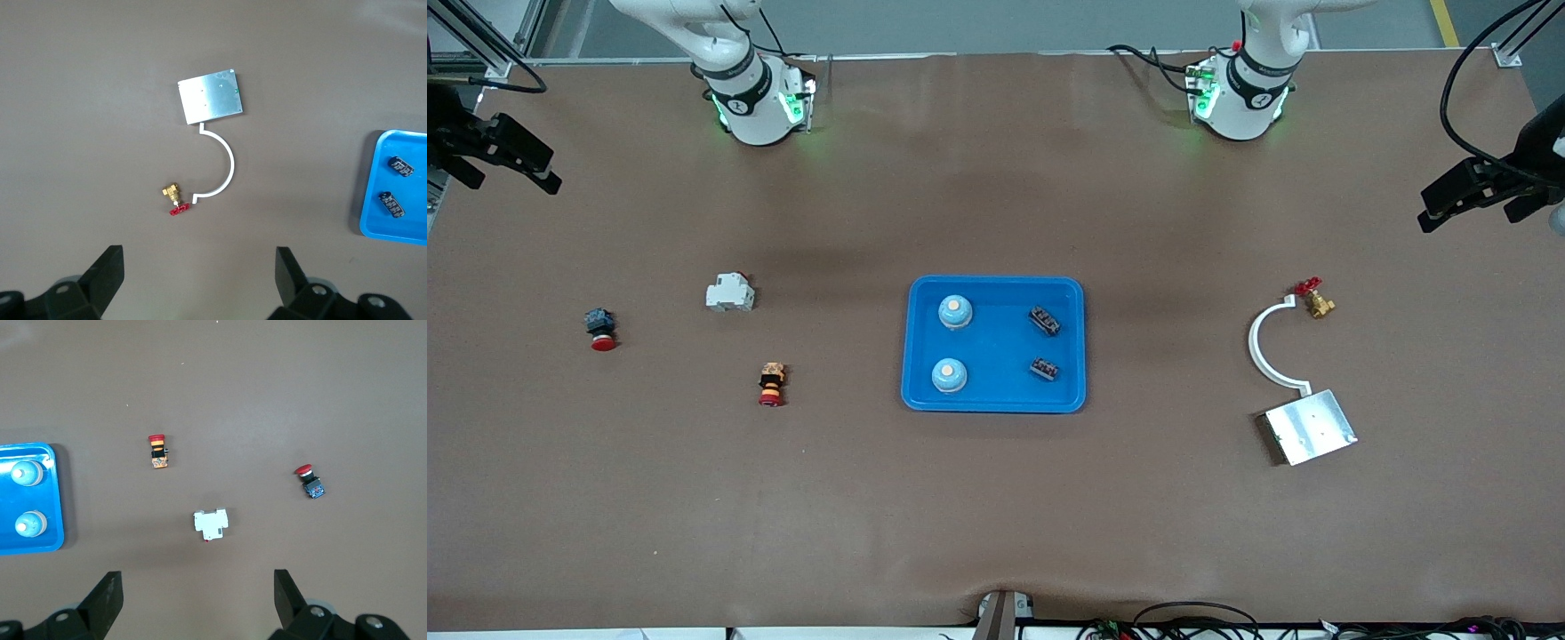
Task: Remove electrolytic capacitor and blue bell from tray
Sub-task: 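Reach the left gripper to a capacitor while the right gripper reaches a bell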
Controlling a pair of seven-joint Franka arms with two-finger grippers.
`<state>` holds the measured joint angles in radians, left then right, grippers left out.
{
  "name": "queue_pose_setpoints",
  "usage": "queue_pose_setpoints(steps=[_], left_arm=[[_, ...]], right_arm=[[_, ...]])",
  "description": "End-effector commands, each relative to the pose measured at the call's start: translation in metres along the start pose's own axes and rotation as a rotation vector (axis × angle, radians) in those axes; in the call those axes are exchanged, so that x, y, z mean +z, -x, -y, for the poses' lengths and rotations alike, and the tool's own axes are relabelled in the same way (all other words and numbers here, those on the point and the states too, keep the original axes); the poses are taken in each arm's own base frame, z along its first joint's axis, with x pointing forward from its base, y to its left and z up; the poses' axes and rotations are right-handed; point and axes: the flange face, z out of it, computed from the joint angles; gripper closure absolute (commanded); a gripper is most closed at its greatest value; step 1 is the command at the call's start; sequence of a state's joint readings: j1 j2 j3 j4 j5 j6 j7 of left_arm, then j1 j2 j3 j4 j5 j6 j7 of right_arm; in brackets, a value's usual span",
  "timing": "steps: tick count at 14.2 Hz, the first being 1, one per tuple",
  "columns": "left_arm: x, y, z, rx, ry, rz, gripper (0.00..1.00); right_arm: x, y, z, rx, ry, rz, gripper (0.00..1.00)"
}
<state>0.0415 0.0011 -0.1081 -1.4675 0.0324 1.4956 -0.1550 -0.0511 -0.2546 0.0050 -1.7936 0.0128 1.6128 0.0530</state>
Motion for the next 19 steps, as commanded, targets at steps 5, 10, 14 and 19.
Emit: queue_pose_setpoints(steps=[5, 10, 14, 19], left_arm=[[0.032, -0.017, -0.012, 0.023, 0.014, 0.067, 0.00], [0.131, -0.037, -0.126, -0.107, 0.037, 0.184, 0.00], [0.198, -0.023, -0.234, -0.255, -0.010, 0.196, 0.00], [0.299, -0.003, -0.343, -0.454, 0.015, 0.158, 0.00]], right_arm=[[0.000, 0.002, 0.002, -0.002, -0.010, -0.004, 0.00], [0.005, 0.003, 0.002, 0.000, -0.010, 0.005, 0.00], [0.019, 0.007, 0.017, 0.057, -0.044, 0.036, 0.00], [0.061, 0.032, 0.126, 0.240, -0.042, 0.081, 0.00]])
